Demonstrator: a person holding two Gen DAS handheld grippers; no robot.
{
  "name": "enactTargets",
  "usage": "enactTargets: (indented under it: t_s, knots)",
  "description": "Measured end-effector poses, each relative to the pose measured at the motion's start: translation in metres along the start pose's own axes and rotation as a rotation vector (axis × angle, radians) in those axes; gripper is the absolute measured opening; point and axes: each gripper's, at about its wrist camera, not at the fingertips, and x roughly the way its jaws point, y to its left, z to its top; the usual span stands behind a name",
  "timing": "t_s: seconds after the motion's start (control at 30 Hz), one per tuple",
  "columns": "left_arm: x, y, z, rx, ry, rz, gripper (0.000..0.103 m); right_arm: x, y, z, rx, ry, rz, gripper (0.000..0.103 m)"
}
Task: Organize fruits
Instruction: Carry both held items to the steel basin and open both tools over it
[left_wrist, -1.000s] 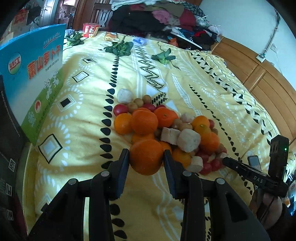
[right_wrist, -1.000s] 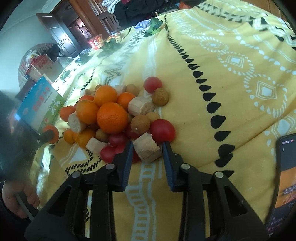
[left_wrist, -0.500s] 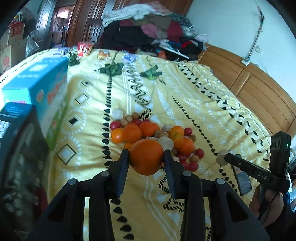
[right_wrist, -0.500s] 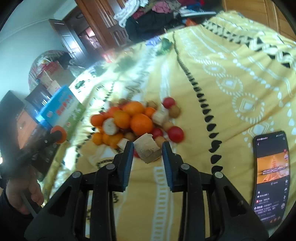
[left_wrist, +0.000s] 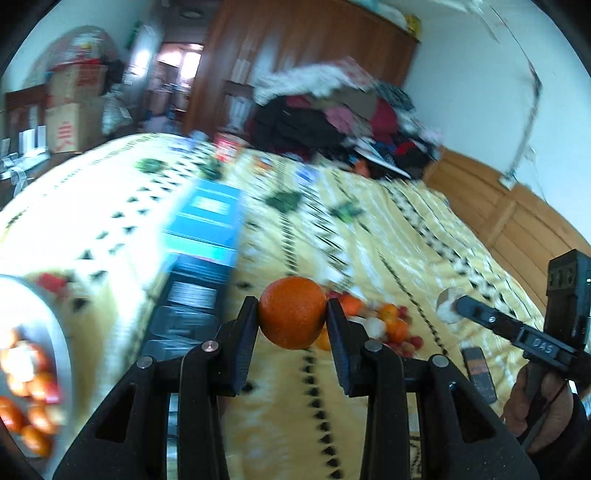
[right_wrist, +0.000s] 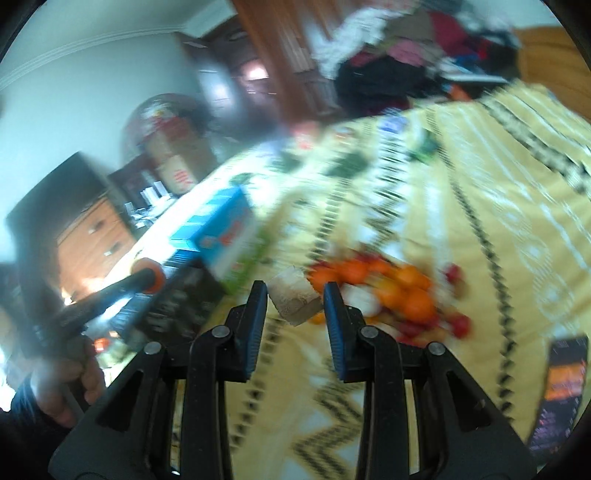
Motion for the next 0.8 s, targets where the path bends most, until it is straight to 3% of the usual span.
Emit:
enactTargets:
  t_s: [0.23,0.4,0.6,0.8]
  knots:
    - [-0.088,0.116,0.002,-0.149,-0.098,0.218,0.038,0.048,0.126,0.015,-0.162,0.041,0.216,0.032]
    - [-0.12,0.193,-0.017,-0.263,-0.099,0.339,0.038,0.086,0.207,-0.001,-0.257,0.116,0.324,0.032]
    - [-0.116,0.247,-0.054,-0.356,-0.009,0.368,0.038,0.141,0.27,-0.036,-0.317,0.254,0.377,0.032]
    - [-0.11,0.261,-0.073,-0.382,0.033,0.352,0.038,0.181,0.284,-0.067,-0.325,0.375,0.366,0.032]
